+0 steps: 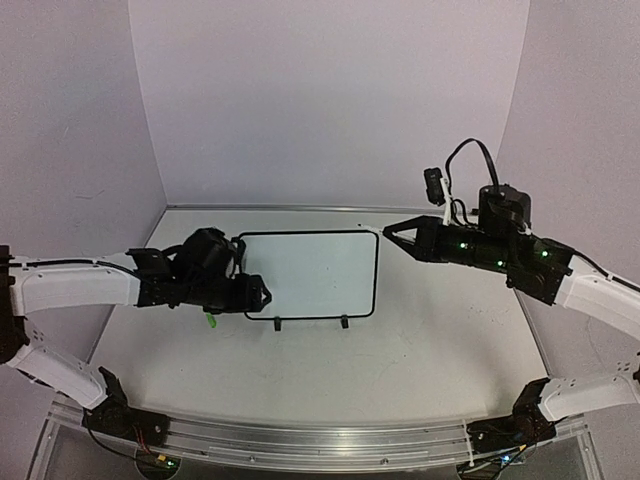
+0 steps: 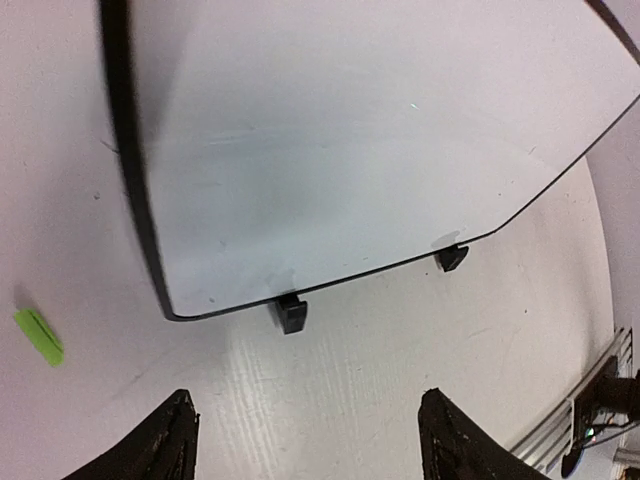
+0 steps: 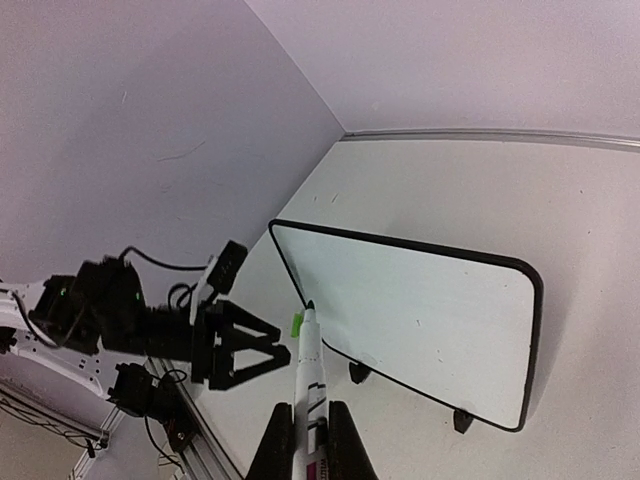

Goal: Write a sentence on the whiteboard
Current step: Adjust the whiteboard stand at the center of the board, then hold the whiteboard on the whiteboard stand.

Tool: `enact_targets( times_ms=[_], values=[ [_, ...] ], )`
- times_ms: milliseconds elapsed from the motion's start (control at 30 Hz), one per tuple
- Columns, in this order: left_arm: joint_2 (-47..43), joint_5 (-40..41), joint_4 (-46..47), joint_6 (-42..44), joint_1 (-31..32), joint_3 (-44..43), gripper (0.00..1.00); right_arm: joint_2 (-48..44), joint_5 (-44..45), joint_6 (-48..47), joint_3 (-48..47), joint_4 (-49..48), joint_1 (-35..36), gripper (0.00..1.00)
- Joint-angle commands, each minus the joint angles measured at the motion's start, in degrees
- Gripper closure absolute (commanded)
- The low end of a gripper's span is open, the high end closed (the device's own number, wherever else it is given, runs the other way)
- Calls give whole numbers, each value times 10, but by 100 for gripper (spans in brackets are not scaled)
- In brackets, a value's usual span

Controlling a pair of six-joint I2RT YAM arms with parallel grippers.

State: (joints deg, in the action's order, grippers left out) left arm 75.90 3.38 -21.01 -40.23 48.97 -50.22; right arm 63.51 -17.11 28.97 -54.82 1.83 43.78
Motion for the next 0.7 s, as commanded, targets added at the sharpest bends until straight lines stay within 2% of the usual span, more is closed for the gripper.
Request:
enact_targets(
  times_ms=[0,167,300,433,500,667],
  values=[
    [-41,-187,-91,168,-110,-50,25,29,21,-24,-40,1,42,100],
    [-12,-350,-151,295,-247,-129,25,72,53,-26,-66,-10,88,100],
    [23,-455,-169,393,-301,-170,25,110,54,-11,-69,-55,104,100],
    [42,-433,-133,423,-305,-177,25,154,51,-1,-81,-98,117,100],
    [41,-423,-84,417,-306,-166,25,179,50,3,-93,-113,123,100],
    [63,-463,-81,486,-306,-177,28,229,67,-3,-114,-160,143,100]
  ],
)
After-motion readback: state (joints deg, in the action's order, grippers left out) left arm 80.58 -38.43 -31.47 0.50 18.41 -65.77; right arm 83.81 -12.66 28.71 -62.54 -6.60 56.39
